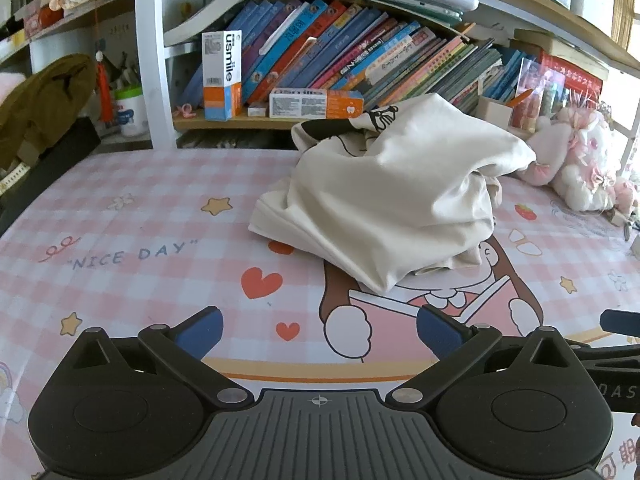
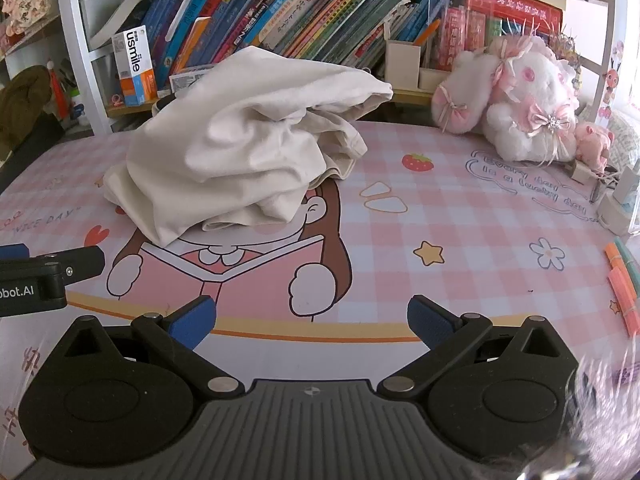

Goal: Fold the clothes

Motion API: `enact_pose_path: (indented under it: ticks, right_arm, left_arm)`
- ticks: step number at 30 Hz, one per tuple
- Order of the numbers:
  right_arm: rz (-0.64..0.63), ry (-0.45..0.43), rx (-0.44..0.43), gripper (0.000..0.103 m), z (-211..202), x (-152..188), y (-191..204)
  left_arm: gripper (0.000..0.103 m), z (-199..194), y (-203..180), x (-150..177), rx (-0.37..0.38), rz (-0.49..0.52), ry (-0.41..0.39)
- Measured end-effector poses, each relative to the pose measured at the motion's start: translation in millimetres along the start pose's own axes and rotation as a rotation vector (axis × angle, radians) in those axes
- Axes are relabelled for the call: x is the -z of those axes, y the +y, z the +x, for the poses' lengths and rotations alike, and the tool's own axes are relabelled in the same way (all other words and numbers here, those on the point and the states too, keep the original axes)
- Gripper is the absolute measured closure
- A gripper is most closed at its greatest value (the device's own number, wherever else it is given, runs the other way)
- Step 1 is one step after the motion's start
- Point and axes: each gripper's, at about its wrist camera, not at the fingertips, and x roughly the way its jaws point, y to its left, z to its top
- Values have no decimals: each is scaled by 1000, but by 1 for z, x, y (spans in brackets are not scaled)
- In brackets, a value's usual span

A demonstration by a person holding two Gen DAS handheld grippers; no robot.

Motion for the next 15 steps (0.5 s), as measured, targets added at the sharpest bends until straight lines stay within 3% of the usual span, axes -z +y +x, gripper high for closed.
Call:
enact_pose_path:
  ticks: [15]
  right_arm:
    - [-1, 3, -1, 0, 2, 1, 1]
  left_arm:
    - [0, 1, 0, 0, 1, 9, -3]
